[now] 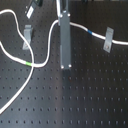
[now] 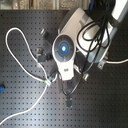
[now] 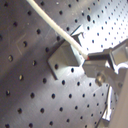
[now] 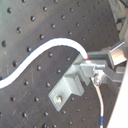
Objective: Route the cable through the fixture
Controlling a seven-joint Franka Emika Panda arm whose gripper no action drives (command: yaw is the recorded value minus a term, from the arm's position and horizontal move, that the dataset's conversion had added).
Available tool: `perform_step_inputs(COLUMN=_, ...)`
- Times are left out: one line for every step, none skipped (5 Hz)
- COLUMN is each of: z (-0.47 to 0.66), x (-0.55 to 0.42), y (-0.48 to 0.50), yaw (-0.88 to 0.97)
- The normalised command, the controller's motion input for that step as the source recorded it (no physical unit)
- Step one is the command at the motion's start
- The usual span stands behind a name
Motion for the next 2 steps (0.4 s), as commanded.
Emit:
perform_step_inputs(z=0.20, x=-0.121, y=0.194, yaw=0.62)
perform_step_inputs(z=0.19, x=-0.129, y=0.196, yaw=0.63)
